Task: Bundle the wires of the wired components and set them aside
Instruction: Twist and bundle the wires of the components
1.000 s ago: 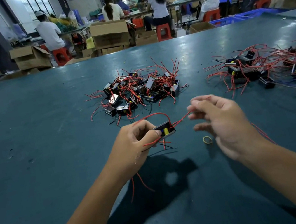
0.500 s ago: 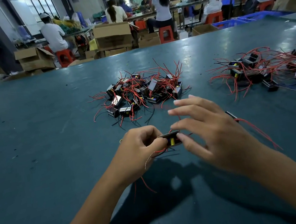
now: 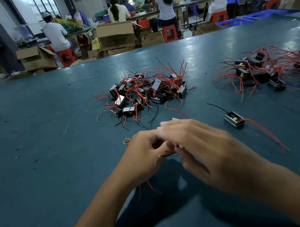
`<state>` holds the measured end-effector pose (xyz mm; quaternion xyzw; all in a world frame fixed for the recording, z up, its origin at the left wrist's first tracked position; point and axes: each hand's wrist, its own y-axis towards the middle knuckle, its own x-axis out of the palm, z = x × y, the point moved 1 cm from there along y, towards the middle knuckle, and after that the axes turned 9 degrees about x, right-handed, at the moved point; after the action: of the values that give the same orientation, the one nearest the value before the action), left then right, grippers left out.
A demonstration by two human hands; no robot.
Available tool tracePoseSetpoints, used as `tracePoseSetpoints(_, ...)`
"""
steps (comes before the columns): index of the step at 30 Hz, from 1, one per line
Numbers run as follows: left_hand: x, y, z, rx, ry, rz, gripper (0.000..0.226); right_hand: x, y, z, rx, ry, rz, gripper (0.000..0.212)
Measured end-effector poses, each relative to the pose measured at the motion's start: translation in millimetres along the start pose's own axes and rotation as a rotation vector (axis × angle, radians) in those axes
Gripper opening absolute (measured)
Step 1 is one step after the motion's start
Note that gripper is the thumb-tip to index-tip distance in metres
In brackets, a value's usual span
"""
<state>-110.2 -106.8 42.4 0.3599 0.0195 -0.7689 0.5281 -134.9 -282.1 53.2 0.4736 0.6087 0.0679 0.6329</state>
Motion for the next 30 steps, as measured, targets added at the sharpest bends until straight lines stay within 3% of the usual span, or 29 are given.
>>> tracePoseSetpoints(3, -1, 2, -5, -0.068, -0.069, 0.041, 0.031, -6, -5, 21, 0.204, -0.009, -0.197, 0.048)
tracePoseSetpoints(5, -1, 1, -7, -0.08, -0.075, 0.027, 0.026, -6, -6, 28, 0.21, -0.084, -0.246, 0.041)
tracePoseSetpoints(9, -2, 1, -9, -0.07, -0.109, 0.008, 0.022, -6, -3, 28, 0.207, -0.077, -0.26, 0.031)
tracePoseSetpoints(15, -24, 4, -7, 0.004, -0.221, 0.285, 0.039, -12, -5, 37, 0.299, -0.137, -0.199, 0.028)
tracePoseSetpoints(21, -32, -6, 2, 0.151, 0.069, 0.049, 0.024, -14, -6, 39, 0.291, -0.2, -0.241, 0.029)
tracePoseSetpoints(25, -32, -6, 1, 0.155, 0.108, 0.074, 0.01, -15, -7, 39, 0.276, -0.235, -0.238, 0.031)
tracePoseSetpoints(30, -33, -5, -4, 0.108, 0.091, 0.085, 0.008, -14, -7, 39, 0.284, -0.246, -0.217, 0.029)
